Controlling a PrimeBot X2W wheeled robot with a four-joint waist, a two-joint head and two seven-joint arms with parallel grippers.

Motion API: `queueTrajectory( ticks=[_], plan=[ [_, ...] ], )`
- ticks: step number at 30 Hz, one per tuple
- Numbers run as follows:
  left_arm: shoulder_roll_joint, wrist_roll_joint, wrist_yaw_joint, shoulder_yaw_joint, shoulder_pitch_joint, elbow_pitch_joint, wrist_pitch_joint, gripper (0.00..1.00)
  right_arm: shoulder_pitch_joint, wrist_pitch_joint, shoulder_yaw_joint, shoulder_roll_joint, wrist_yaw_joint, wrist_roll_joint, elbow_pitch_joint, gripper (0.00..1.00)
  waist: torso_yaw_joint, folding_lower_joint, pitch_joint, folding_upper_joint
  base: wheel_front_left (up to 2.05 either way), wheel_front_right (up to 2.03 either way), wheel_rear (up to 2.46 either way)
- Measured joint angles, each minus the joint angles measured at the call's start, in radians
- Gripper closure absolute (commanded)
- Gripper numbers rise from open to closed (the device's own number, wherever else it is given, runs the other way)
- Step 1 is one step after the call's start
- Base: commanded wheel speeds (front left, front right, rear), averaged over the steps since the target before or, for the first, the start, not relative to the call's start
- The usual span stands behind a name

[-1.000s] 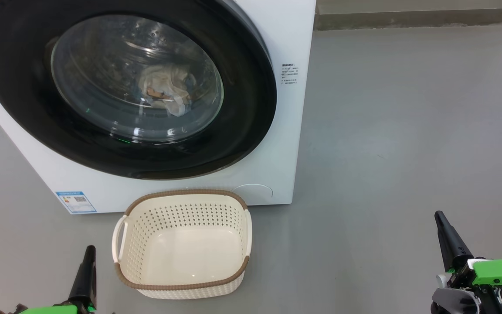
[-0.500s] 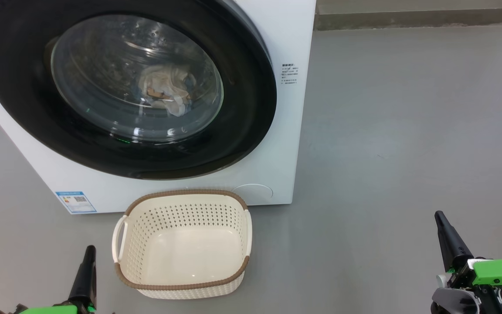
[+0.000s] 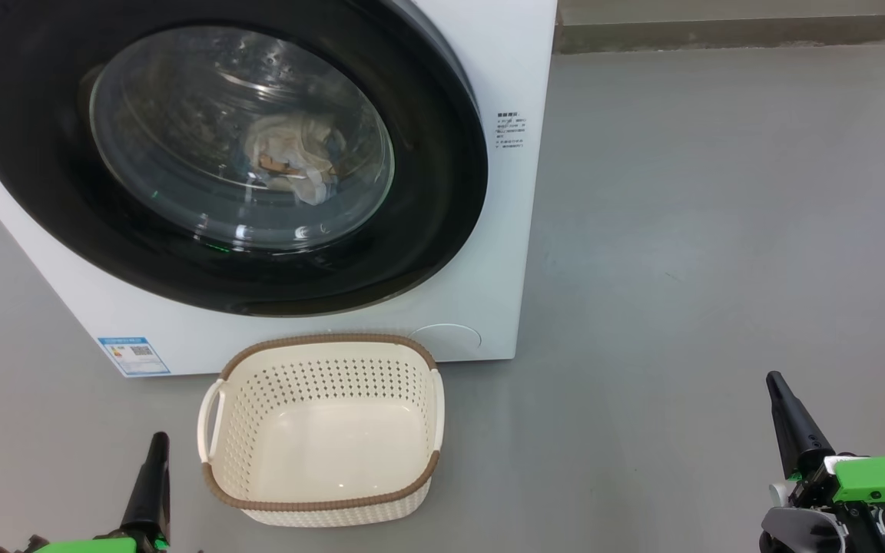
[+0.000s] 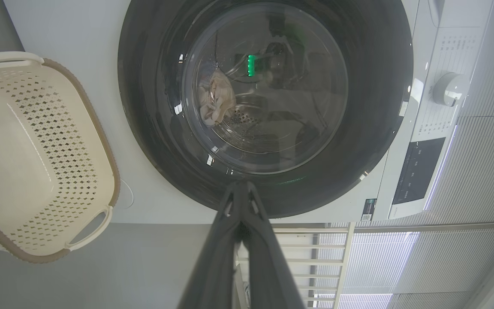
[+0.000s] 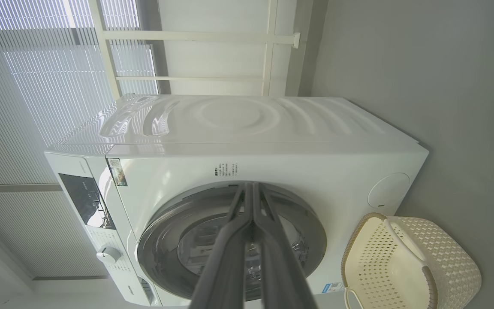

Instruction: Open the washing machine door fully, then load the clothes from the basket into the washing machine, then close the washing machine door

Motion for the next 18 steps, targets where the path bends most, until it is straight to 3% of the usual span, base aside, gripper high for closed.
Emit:
queueTrajectory(
  ticks=[18],
  plan=[
    [0.000,0.000,0.000,0.000,0.000,0.000,0.000,1.00,0.000,0.000,0.000,0.000,0.000,0.000,0.000,1.00,0.000,0.0000,0.000,0.0000,0.00,0.00,0.00]
  ],
)
